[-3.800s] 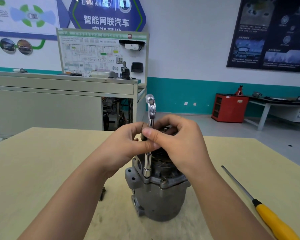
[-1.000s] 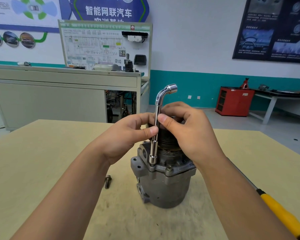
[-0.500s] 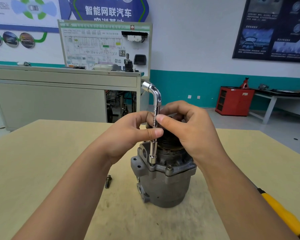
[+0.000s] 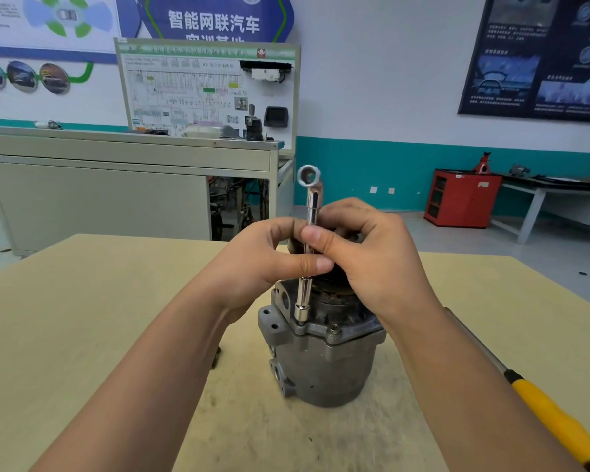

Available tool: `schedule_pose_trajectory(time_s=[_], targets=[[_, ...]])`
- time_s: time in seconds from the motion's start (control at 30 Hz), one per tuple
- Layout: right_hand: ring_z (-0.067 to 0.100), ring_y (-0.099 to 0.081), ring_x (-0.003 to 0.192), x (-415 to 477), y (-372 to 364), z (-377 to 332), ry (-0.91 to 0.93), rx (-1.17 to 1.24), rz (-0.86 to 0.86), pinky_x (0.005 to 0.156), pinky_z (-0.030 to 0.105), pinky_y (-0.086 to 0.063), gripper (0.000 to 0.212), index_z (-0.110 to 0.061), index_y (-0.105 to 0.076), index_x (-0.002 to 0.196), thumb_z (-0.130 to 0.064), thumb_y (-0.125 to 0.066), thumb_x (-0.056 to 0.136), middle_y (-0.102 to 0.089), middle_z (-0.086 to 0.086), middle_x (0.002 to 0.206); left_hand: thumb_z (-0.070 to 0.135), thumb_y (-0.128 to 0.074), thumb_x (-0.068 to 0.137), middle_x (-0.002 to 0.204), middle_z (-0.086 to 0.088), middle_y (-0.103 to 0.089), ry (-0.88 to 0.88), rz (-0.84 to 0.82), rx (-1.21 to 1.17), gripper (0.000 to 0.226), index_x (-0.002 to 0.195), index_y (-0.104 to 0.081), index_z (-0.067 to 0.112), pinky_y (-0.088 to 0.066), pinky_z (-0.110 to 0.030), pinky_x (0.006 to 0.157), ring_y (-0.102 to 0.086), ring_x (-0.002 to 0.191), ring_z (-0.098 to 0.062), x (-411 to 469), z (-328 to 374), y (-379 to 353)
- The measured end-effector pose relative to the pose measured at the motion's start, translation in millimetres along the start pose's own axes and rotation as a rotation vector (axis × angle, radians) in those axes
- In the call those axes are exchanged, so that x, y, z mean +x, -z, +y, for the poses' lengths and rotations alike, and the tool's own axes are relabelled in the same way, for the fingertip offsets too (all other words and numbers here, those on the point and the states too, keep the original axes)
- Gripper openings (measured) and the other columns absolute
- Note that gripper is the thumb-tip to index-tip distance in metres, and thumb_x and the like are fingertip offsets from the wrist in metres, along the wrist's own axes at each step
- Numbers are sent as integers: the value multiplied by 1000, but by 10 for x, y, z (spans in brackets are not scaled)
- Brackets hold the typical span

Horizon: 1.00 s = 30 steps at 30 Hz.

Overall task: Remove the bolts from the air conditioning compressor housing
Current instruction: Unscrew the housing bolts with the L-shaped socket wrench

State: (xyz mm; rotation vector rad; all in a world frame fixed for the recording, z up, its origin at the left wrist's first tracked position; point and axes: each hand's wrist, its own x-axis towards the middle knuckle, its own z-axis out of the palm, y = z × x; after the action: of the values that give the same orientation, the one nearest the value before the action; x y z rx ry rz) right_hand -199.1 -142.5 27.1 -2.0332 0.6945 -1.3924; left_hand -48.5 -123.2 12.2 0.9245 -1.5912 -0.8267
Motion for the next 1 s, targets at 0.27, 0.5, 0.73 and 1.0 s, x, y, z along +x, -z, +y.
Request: schedule_pose_trajectory(time_s=[0.27, 0.5, 0.73, 1.0], targets=[[10, -59, 93, 11, 13, -6, -25, -4, -27, 87, 33, -50, 14, -15, -75, 97, -17, -65, 87, -62, -11, 93, 24, -60, 78, 120, 9, -66, 40, -95, -29, 23, 95, -74, 18, -39, -18, 92, -55, 119, -6, -41, 15, 94], [7, -59, 99, 4, 21, -5, -14, -31, -42, 90, 25, -47, 17, -18, -74, 100, -13, -62, 89, -65, -11, 100, 21, -65, 72, 88, 4, -64, 39, -49, -17, 12, 75, -58, 11, -44, -16, 78, -58, 92, -13, -8, -23, 82], [14, -57, 81, 4, 39, 21, -6, -12, -7, 72, 26, -46, 12, -30, -69, 75, -21, -70, 83, -63, -11, 82, 15, -69, 66, 113, -31, -58, 31, -35, -64, 43, 92, -52, -15, -46, -26, 87, -55, 113, -37, -34, 9, 88], [14, -60, 75, -18, 29, 2, -53, 30, 5, 65, 24, -50, 15, -21, -71, 77, -35, -75, 74, -64, -5, 77, 23, -82, 59, 86, -4, -67, 62, -12, 11, 25, 73, -63, 14, -43, -27, 82, -64, 89, -14, -34, 66, 56]])
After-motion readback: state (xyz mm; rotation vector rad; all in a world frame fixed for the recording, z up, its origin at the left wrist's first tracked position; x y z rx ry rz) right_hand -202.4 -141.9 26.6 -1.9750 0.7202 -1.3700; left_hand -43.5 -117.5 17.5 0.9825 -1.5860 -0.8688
